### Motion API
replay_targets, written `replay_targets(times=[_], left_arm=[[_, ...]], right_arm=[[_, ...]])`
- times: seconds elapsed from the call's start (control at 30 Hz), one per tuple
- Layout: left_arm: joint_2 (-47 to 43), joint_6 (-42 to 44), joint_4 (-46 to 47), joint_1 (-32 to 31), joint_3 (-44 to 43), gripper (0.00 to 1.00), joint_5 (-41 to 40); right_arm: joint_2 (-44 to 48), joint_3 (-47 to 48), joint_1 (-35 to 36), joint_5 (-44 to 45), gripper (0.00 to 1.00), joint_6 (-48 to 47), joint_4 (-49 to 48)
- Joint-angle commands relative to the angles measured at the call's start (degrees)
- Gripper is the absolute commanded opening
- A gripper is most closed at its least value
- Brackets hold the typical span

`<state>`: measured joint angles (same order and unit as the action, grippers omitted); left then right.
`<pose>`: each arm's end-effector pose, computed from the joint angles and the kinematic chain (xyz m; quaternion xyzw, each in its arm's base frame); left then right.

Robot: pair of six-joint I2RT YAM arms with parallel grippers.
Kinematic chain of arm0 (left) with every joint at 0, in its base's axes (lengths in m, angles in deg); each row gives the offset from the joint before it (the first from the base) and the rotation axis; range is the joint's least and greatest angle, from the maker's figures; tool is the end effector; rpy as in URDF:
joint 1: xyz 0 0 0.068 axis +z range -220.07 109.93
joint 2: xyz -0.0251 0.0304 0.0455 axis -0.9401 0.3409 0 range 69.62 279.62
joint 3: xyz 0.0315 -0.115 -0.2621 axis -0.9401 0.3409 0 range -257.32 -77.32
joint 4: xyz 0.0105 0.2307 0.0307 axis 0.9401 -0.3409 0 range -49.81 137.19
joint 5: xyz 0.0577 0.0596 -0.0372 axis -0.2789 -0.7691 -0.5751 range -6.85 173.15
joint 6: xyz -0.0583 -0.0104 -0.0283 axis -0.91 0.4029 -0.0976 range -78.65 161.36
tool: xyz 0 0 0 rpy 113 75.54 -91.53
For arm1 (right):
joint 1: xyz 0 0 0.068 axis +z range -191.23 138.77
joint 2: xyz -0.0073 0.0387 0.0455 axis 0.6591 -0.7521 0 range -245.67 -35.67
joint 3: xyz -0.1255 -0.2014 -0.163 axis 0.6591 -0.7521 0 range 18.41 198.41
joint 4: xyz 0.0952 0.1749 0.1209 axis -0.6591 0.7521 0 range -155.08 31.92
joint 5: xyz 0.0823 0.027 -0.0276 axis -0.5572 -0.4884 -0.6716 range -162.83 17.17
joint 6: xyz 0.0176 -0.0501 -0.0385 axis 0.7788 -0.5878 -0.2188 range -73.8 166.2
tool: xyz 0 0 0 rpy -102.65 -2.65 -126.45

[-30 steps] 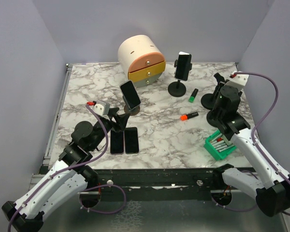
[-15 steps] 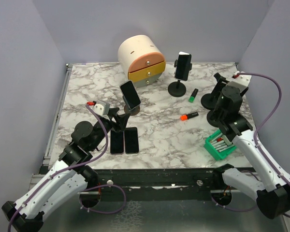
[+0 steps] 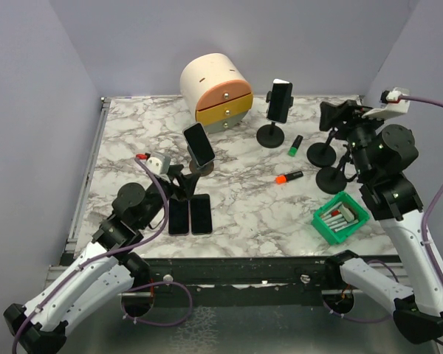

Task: Remove the phone from the phone stand
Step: Place the phone stand at the center of the board, then remove the phone from the phone stand.

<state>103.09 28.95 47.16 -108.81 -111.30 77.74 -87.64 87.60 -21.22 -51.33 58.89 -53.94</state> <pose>0.1013 -0.0750 0.3306 0.1276 0.6925 -0.2761 0.6541 0.1531 0.0357 0.4674 0.0964 0.6644 0.0860 0.7362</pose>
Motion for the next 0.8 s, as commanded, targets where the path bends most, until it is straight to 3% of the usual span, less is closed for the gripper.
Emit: replay_targets(times=[0.0, 0.1, 0.27, 0.4, 0.63, 0.77], left_arm=[[0.77, -0.35, 0.12, -0.02, 0.14, 0.61, -2.28], [2.05, -1.44, -2.58, -0.02, -0.33, 0.64, -6.54], [8.95, -4.02, -7.23, 2.04, -3.48, 0.66, -10.67], [13.23, -12.13, -5.63, 12.09, -3.55, 0.67, -1.02], [20.37, -27.94, 9.64, 23.58, 2.04, 0.67, 13.07], [23.66, -33.64, 23.11, 26.06, 5.04, 0.67, 14.16]], right_arm=[[-1.5, -1.39, -0.14, -28.19, 0.75, 6.18, 0.58], [-1.24, -7.24, -0.15, -38.5, 0.75, 10.0, -5.98], [-2.09, -15.43, -0.15, -47.09, 0.75, 14.73, -13.97], [-3.73, -17.51, 0.54, -49.57, 0.74, 15.52, -14.59], [-2.95, -21.66, 3.6, -50.29, 0.74, 17.36, -18.31], [-2.97, -23.3, 5.41, -51.14, 0.73, 18.32, -19.6]])
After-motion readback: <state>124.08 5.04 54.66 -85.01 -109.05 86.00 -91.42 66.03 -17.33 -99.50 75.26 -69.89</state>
